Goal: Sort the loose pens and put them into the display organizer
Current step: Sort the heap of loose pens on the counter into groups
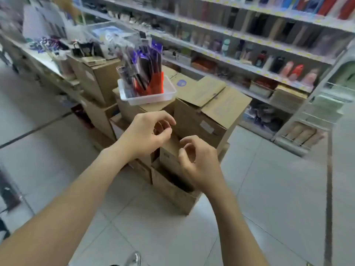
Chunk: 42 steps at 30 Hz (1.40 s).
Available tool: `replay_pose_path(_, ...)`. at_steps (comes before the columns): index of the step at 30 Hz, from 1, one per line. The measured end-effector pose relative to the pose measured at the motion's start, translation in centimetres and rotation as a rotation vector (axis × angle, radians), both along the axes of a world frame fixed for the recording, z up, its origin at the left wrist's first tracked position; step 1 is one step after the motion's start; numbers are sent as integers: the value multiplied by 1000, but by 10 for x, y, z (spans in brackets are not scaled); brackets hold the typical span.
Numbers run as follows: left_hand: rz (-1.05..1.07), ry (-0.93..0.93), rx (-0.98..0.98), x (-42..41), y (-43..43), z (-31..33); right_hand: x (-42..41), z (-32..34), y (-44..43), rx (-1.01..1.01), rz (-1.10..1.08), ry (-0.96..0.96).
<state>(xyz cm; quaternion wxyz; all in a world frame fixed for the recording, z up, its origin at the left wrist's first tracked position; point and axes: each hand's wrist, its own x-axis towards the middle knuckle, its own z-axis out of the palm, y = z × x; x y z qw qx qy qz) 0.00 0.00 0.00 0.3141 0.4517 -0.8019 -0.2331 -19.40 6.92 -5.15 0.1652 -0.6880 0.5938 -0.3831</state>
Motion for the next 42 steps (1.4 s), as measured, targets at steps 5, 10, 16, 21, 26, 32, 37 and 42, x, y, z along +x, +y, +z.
replay_pose_path(5, 191, -185, 215, 92, 28, -83, 66, -91, -2, 291, 236, 90)
replay_pose_path(10, 445, -131, 383, 188, 42, -129, 156, -126, -31, 403, 522, 277)
replay_pose_path(16, 649, -59, 426, 314, 0, -155, 281, -124, -130, 401, 679, 410)
replay_pose_path(21, 746, -14, 406, 407, -64, -142, 382, -114, -222, 383, 706, 409)
replay_pose_path(26, 794, -4, 415, 494, -144, -144, 470, -110, -305, 391, 747, 373)
replay_pose_path(32, 818, -51, 409, 596, -264, -157, 592, -134, -434, 392, 794, 337)
replay_pose_path(37, 896, -85, 325, 673, -365, -158, 671, -137, -548, 418, 870, 292)
replay_pose_path(42, 983, -40, 314, 765, -468, -142, 770, -123, -674, 466, 921, 248)
